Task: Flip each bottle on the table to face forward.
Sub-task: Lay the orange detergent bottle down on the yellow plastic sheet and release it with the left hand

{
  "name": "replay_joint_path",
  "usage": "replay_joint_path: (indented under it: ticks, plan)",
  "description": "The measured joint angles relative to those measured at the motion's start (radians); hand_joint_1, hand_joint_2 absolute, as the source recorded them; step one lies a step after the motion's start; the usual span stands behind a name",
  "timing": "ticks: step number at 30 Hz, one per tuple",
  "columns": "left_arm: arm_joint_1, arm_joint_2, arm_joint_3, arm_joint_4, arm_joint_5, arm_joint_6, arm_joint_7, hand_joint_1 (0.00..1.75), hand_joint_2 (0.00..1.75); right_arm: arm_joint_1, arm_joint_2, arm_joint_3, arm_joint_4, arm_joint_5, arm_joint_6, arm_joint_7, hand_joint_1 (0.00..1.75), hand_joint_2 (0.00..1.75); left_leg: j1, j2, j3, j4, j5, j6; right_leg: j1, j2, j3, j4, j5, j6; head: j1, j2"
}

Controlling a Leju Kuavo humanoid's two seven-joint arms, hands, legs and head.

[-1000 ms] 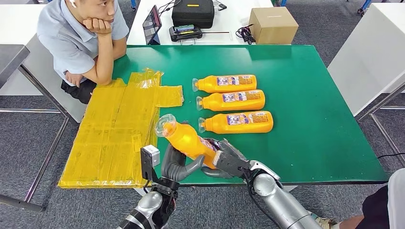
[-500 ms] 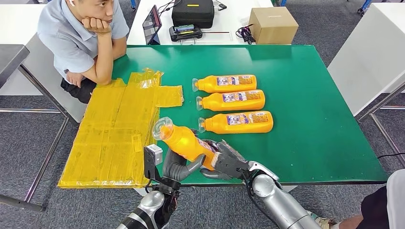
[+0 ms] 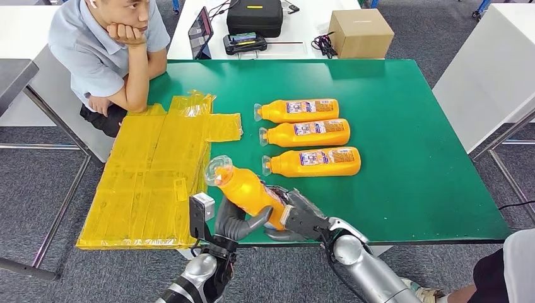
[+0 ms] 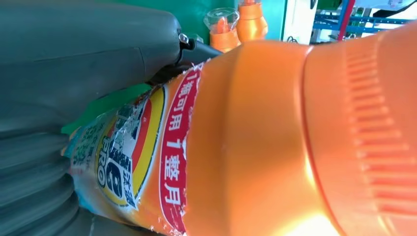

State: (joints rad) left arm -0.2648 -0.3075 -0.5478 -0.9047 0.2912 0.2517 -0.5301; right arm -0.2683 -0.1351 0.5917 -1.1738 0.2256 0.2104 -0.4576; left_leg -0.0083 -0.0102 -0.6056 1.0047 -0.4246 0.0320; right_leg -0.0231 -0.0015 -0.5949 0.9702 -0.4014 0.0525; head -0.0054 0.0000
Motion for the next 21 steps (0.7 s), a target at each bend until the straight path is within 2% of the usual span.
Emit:
replay_joint_path:
  ticks: [7,21]
  plan:
    - [0.013,0.017,-0.004,-0.024,-0.294,0.191,0.067,1.75,1.75,0.096,0.0,-0.065,-0.017,0.04,-0.042,-0.021,0.0,1.75,0.0,0.0,-0.001,0.0,0.0,0.0,0.0,0.0,-0.001,0.0,0.0,0.0,0.0,0.0]
    - [0.013,0.079,0.039,-0.169,-0.625,0.256,0.166,1.75,1.75,0.174,0.043,-0.14,-0.039,0.09,-0.06,-0.032,0.0,1.75,0.0,0.0,-0.001,0.0,0.0,0.0,0.0,0.0,-0.001,0.0,0.0,0.0,0.0,0.0]
